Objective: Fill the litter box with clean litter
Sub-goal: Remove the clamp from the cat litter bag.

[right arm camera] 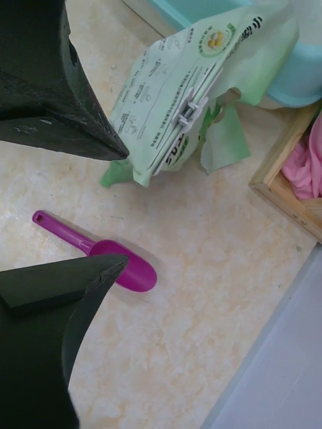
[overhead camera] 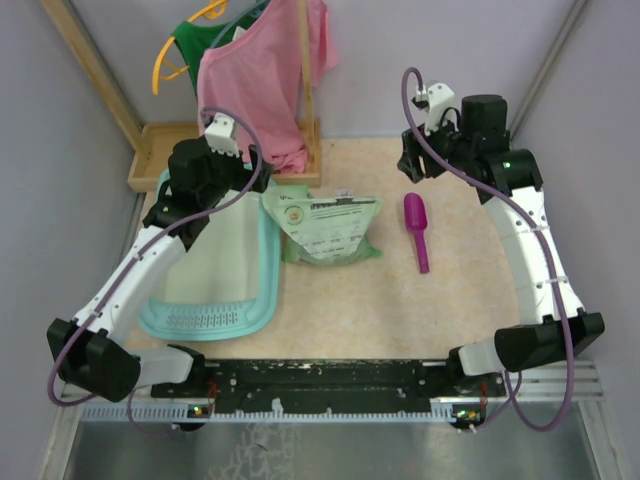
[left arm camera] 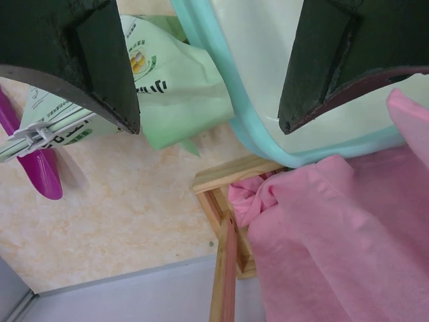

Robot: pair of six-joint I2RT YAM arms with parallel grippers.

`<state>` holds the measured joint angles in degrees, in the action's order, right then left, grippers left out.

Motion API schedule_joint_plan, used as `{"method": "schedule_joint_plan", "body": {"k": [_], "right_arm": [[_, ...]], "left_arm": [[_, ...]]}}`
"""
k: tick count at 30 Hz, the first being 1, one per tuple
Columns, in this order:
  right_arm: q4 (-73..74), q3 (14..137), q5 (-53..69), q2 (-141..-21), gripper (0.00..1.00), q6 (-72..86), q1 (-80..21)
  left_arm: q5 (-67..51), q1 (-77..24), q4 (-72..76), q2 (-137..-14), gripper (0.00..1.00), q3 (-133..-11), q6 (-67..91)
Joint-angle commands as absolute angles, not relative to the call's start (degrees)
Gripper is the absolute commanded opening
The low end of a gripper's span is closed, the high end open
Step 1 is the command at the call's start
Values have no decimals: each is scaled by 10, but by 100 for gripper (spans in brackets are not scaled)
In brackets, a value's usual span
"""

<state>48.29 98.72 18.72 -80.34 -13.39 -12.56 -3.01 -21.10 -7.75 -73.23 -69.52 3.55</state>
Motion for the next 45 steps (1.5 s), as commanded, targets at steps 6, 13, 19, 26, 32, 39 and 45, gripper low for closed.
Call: {"method": "schedule_joint_plan", "body": {"k": [6,13,19,26,32,39,45], "right_arm": [[513,1046,235,-804,59,-205,-123],[547,1041,254,-800,59,-271,-123],[587,1072,259,-828,59,-346,-152],[631,1084,281,-861,63,-451,-197],[662,1122,319,-914,66,-554,-196],[744,1255,338,-1014,65,-580,-197],[748,1261,357,-1024,64,-589,-197]], "left_arm": [[-43,-210,-76,-726,92,-692,29],[-53,-211,-72,-726,95,-678,18],[-47,-212,-88,-737,95,-664,-19],[-52,-212,-116,-737,97,-660,-53],[-61,-212,-118,-730,97,-639,-65],[-103,-212,-116,-747,100,-643,-85],[-162,-211,-104,-763,100,-654,-95]]}}
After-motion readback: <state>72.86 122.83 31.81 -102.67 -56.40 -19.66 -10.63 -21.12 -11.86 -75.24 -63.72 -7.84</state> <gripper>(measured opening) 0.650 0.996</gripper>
